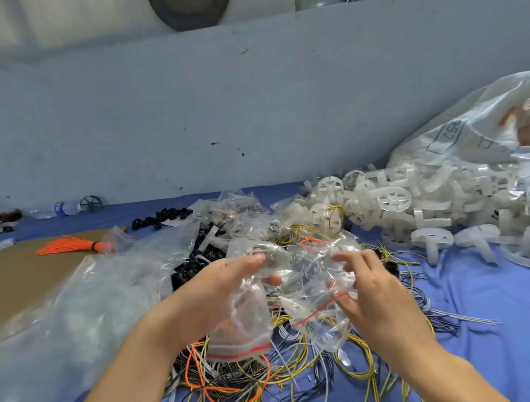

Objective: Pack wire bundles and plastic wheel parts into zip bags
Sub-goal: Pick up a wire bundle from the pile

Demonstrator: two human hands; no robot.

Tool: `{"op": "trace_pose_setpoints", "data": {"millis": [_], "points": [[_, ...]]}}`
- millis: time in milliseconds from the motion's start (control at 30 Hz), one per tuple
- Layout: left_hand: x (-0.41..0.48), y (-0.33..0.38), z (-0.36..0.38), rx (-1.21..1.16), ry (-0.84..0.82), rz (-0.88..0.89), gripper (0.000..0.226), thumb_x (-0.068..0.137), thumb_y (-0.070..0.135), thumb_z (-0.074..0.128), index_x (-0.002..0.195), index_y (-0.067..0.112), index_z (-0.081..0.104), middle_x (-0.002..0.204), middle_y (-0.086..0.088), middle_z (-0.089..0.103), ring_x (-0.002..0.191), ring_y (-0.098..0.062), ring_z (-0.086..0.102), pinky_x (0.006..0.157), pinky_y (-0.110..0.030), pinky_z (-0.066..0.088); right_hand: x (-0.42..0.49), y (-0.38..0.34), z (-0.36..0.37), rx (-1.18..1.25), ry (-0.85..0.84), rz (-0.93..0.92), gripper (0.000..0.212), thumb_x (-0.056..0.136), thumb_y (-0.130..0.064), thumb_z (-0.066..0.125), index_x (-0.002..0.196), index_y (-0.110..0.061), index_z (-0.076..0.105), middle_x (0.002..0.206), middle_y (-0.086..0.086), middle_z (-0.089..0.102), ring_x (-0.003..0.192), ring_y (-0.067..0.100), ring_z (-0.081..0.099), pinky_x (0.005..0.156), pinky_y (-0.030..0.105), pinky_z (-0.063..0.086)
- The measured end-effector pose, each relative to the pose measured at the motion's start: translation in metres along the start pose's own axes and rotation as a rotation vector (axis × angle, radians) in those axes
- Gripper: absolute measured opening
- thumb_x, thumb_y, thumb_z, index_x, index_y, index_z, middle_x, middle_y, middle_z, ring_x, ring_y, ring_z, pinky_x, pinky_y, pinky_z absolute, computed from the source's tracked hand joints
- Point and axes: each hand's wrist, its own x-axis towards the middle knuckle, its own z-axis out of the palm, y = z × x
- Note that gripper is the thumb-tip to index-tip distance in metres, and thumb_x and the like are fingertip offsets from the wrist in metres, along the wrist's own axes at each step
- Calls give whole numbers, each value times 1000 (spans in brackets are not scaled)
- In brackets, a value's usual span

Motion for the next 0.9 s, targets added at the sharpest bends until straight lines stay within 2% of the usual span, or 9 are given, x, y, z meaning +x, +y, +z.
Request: {"op": "trace_pose_setpoints", "data": {"millis": [100, 167, 233, 333, 467, 567, 700, 767, 900], "points": [[-9, 6, -2, -55, -206, 25, 53, 87, 57, 59, 117, 14, 67, 87, -2, 67, 54, -10, 52, 52, -16, 46, 3, -2, 0, 95, -122, 84, 22, 95, -46, 54, 114, -36, 57, 103, -17, 52, 88, 5, 58, 75, 33, 50], [-10, 6, 2, 10, -323, 47, 62, 82, 56, 65, 128, 15, 61, 109, -10, 66, 75, -21, 66, 76, -28, 55, 6, -5, 1, 157, -150, 106, 21, 92, -37, 61, 112, -32, 63, 97, -14, 55, 85, 6, 56, 79, 33, 48], [-7, 1, 14, 206, -430, 30, 57, 83, 51, 67, 131, 21, 59, 125, -4, 65, 109, -24, 64, 101, -38, 45, 12, -6, 3, 175, -155, 119, 27, 87, -22, 65, 114, -28, 67, 94, -9, 58, 85, 11, 55, 79, 31, 46], [2, -10, 40, 224, -624, -72, 39, 97, 30, 59, 134, 20, 57, 131, -2, 62, 117, -13, 59, 104, -27, 42, 19, -6, 4, 214, -116, 107, 35, 87, -11, 64, 116, -30, 70, 87, -14, 56, 82, 8, 50, 70, 13, 37], [16, -21, 50, 191, -312, -153, 42, 84, 47, 70, 119, 25, 68, 126, -3, 66, 124, -24, 57, 111, -43, 39, 20, -1, 2, 230, -81, 81, 40, 86, -13, 65, 122, -30, 67, 92, -13, 54, 78, 4, 49, 72, 20, 32], [23, -25, 45, 124, -97, -185, 46, 72, 60, 73, 109, 33, 71, 123, -2, 68, 118, -24, 61, 96, -32, 49, 19, 4, 3, 209, -59, 83, 46, 89, -11, 61, 131, -31, 59, 86, -14, 43, 75, 3, 44, 71, 26, 34], [30, -33, 39, 196, 120, -207, 20, 91, 51, 57, 97, 42, 73, 113, 6, 70, 104, -23, 67, 89, -34, 53, 25, 12, 2, 202, 41, 152, 52, 88, -4, 54, 136, -25, 54, 92, -5, 42, 85, 16, 49, 74, 28, 34], [31, -31, 35, 130, 126, -231, 25, 97, 42, 51, 93, 38, 75, 113, -1, 70, 94, -22, 69, 73, -28, 54, 31, 18, -2, 198, 121, 214, 56, 83, 1, 49, 133, -23, 55, 100, 2, 46, 87, 23, 51, 73, 33, 39], [34, -24, 23, 8, 261, -148, 32, 100, 43, 45, 98, 29, 74, 111, -12, 68, 81, -24, 68, 68, -38, 59, 37, 29, -14, 163, 325, 314, 47, 84, -1, 46, 124, -24, 57, 107, 5, 51, 78, 21, 46, 64, 35, 35]]}}
